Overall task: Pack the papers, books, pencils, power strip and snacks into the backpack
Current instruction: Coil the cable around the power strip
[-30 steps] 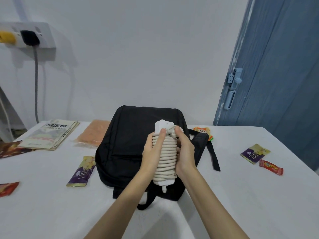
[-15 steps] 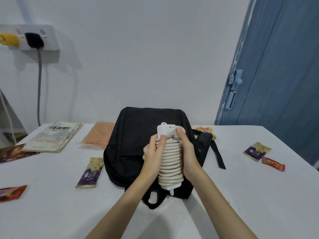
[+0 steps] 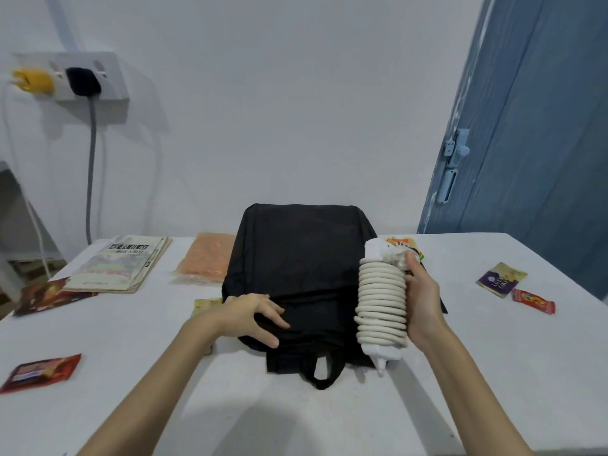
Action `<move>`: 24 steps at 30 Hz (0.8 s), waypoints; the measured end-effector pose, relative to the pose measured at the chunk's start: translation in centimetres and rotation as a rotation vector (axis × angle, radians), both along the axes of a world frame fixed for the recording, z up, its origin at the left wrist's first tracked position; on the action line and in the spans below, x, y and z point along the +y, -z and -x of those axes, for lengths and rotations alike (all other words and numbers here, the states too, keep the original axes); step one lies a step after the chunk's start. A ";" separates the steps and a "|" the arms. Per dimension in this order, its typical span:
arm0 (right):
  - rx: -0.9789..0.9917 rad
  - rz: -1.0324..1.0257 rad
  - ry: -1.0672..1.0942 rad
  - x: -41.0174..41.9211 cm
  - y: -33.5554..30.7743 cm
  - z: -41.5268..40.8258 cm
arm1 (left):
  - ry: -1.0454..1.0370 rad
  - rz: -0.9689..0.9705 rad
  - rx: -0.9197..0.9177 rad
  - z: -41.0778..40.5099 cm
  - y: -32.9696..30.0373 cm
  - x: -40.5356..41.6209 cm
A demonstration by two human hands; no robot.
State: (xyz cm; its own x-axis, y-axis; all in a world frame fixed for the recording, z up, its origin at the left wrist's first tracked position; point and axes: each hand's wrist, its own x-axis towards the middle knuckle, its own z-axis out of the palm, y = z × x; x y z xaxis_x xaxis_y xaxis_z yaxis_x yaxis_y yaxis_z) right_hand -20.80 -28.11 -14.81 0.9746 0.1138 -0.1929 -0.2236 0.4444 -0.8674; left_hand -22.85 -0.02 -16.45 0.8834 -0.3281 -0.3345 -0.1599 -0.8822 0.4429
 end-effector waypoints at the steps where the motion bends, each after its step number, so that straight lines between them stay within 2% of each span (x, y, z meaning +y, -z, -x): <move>1: -0.021 0.002 0.016 -0.2 -0.1 0.2 | 0.016 -0.010 -0.037 -0.2 0.1 0.1; 6: -0.083 -0.027 0.049 -0.7 -0.3 0.9 | -0.038 0.008 -0.210 -1.6 -0.2 0.4; 9: -0.094 -0.009 0.045 -0.7 -0.7 1.4 | -0.313 0.178 -0.608 -2.9 -1.5 -0.8; 11: -0.097 0.012 0.037 -0.4 -1.0 1.4 | -0.508 0.233 -0.886 -3.4 -2.5 -1.6; 12: -0.087 0.025 0.027 -0.2 -1.1 1.4 | -0.553 0.248 -0.969 -3.8 -2.7 -1.9; 14: -0.061 0.045 -0.011 0.0 -1.0 1.1 | -0.544 0.282 -0.970 -4.4 -2.2 -2.2; 17: -0.029 0.061 -0.069 0.4 -0.7 0.4 | -0.338 0.329 -0.689 -4.1 0.4 -2.1; 18: -0.023 0.066 -0.082 0.4 -0.6 0.2 | -0.233 0.213 -0.646 -3.7 1.2 -1.7; 20: -0.026 0.081 -0.083 0.7 -0.5 -0.5 | -0.051 -0.183 -0.780 -4.0 2.8 -0.2; 21: -0.034 0.093 -0.086 0.8 -0.6 -0.9 | -0.005 -0.307 -0.815 -4.2 3.2 0.4; 22: -0.036 0.094 -0.093 0.8 -0.7 -1.3 | 0.012 -0.344 -0.832 -4.7 3.3 1.1; 24: -0.039 0.122 -0.135 0.8 -1.1 -2.2 | -0.036 -0.247 -0.833 -5.9 1.8 1.3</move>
